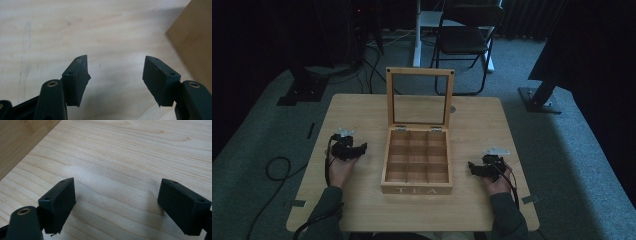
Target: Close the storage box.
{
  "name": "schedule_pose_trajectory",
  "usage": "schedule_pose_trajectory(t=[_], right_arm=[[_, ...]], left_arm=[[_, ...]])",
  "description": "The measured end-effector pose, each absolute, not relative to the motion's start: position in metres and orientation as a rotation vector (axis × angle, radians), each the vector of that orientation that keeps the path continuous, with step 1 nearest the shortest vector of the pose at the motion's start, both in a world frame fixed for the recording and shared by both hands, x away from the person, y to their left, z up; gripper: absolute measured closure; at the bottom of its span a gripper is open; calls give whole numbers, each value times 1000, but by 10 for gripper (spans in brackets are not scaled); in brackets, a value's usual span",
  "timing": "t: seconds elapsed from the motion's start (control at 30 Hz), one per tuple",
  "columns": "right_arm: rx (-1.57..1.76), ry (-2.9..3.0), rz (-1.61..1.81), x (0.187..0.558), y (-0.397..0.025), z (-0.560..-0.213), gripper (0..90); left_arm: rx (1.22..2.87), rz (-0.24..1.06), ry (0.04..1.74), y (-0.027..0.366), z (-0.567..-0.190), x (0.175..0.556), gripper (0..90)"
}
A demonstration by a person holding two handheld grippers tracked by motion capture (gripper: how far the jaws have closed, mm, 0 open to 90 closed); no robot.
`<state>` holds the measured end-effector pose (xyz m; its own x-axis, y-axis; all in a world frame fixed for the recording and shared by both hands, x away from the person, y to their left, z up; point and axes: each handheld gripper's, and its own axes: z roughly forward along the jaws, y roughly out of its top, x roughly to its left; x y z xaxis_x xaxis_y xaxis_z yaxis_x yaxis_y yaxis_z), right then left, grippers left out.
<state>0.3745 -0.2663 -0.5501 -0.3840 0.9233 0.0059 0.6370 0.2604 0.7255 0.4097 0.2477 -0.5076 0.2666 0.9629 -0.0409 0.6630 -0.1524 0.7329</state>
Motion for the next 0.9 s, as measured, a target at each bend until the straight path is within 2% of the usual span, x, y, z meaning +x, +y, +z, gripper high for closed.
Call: schedule_pose_trajectory(t=[0.47,0.9], right_arm=[[1410,2119,915,374,-266,-550,143],[1410,2119,915,374,-266,-550,143]], left_arm=[[1870,610,1352,218,-455,440,422],[1871,615,1235,183,-421,463,402]])
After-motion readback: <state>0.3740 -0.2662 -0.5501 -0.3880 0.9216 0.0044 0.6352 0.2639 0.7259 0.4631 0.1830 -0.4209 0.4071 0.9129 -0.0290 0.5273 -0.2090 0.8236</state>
